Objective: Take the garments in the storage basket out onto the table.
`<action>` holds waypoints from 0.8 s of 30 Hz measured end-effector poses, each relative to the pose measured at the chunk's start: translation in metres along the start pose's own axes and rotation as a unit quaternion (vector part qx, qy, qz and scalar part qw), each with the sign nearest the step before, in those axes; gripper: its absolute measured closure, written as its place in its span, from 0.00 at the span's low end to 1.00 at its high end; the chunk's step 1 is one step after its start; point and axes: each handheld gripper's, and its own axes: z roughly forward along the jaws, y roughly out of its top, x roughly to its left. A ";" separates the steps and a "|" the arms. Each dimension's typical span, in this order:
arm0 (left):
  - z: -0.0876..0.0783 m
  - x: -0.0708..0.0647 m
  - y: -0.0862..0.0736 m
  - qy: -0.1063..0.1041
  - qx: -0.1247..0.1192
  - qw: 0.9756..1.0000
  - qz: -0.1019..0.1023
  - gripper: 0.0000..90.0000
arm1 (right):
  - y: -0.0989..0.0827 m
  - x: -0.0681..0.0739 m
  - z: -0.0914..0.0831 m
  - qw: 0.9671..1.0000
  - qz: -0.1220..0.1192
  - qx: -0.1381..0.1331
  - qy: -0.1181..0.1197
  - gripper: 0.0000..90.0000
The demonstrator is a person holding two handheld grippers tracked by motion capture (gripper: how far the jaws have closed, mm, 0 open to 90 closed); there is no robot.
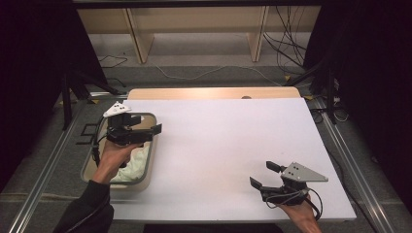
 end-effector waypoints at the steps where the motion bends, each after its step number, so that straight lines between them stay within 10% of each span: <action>1: 0.000 0.000 0.000 0.000 0.000 1.000 0.000 0.12 | 0.000 0.000 0.000 1.000 -0.001 0.000 0.000 0.23; 17: -0.004 0.032 -0.005 0.038 0.076 0.996 -0.003 0.14 | -0.001 0.001 0.000 1.000 -0.002 0.007 -0.004 0.23; 24: 0.007 0.036 -0.015 0.068 0.145 0.987 0.017 0.15 | -0.001 0.000 0.000 1.000 -0.003 0.007 -0.005 0.23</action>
